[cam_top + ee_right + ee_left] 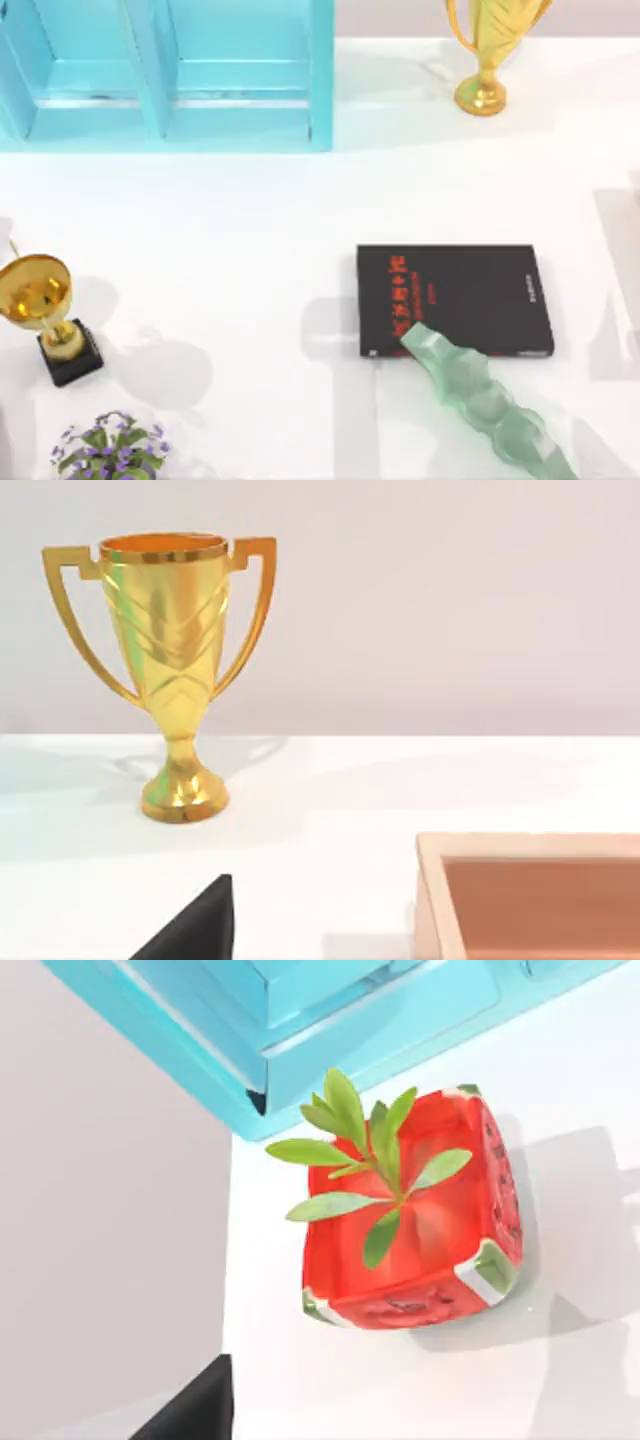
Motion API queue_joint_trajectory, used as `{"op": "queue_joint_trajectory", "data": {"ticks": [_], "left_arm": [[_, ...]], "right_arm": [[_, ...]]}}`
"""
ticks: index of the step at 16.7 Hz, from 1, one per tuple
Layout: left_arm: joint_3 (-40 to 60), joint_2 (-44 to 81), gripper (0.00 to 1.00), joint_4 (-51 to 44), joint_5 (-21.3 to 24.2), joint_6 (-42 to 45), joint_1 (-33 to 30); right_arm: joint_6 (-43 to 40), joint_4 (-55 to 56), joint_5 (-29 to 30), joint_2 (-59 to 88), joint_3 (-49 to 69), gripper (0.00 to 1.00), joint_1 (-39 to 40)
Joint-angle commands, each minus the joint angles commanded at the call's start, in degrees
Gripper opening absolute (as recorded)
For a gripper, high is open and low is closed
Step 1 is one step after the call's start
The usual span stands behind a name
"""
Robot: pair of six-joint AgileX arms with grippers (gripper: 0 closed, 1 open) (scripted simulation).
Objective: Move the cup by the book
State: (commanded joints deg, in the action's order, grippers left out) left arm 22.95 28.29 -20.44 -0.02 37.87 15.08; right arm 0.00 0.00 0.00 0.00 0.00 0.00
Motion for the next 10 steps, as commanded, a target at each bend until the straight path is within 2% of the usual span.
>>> {"op": "queue_joint_trajectory", "data": {"ticks": [10], "left_arm": [[34.92,43.62,1.0,-31.59,-0.05,66.5,23.12]], "right_arm": [[0.0,0.0,0.0,0.0,0.0,1.0,0.0]]}}
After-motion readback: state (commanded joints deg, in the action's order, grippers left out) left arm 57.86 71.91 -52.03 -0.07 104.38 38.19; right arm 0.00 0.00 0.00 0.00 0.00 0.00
